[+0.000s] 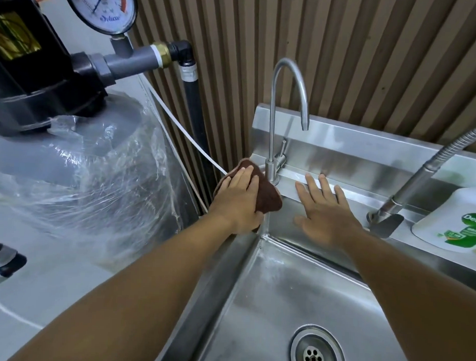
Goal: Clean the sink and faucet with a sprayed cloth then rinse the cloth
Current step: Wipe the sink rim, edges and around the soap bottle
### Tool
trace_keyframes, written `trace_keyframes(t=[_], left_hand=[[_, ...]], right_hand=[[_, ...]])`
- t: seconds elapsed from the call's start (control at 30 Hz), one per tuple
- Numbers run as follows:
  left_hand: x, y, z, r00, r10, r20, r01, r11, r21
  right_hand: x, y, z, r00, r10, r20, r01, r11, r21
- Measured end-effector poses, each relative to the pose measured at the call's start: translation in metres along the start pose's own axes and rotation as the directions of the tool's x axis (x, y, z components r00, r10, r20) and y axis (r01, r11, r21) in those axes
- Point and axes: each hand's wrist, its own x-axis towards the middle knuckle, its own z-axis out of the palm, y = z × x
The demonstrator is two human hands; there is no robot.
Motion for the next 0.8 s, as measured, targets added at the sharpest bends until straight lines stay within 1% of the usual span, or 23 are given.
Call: trace_keyframes(t=[0.07, 0.13, 0.27, 0.33, 0.4, 0.5, 0.67, 0.8], left_hand=[[-0.012, 0.002, 0.006, 1.000, -0.018, -0.004, 0.018, 0.999, 0.034], [-0.005, 0.002, 0.002, 0.999, -0.034, 0.001, 0.034, 0.999, 0.002], [0.036, 0.001, -0.012, 0.996, -0.055, 0.071, 0.059, 0.997, -0.052], [0.050, 0.003, -0.014, 0.992, -0.057, 0.111, 0.060, 0.998, -0.030], [0.053, 0.003, -0.012, 0.992, -0.047, 0.117, 0.046, 0.999, 0.009], [0.030, 0.003, -0.007, 0.996, -0.014, 0.084, 0.009, 0.999, 0.052], [-0.061, -0.006, 0.014, 1.000, 0.021, 0.003, -0.021, 0.996, 0.081], [-0.128, -0.023, 0.039, 0.982, 0.095, -0.164, -0.075, 0.989, 0.124]], right_hand=[[0.000, -0.001, 0.000, 1.000, 0.006, 0.000, -0.006, 1.000, 0.012], [0.000, -0.001, 0.000, 1.000, 0.013, 0.004, -0.013, 1.000, 0.018], [0.001, -0.001, 0.001, 1.000, 0.019, 0.015, -0.019, 1.000, 0.013], [0.001, -0.002, 0.001, 1.000, 0.021, 0.006, -0.021, 1.000, 0.013], [0.001, -0.002, 0.001, 1.000, 0.025, 0.007, -0.025, 1.000, 0.013], [0.002, -0.002, 0.002, 1.000, 0.025, 0.013, -0.025, 1.000, 0.012], [0.002, 0.000, 0.001, 1.000, 0.018, 0.012, -0.018, 1.000, 0.018], [0.002, 0.000, 0.001, 1.000, 0.013, 0.016, -0.014, 1.000, 0.021]])
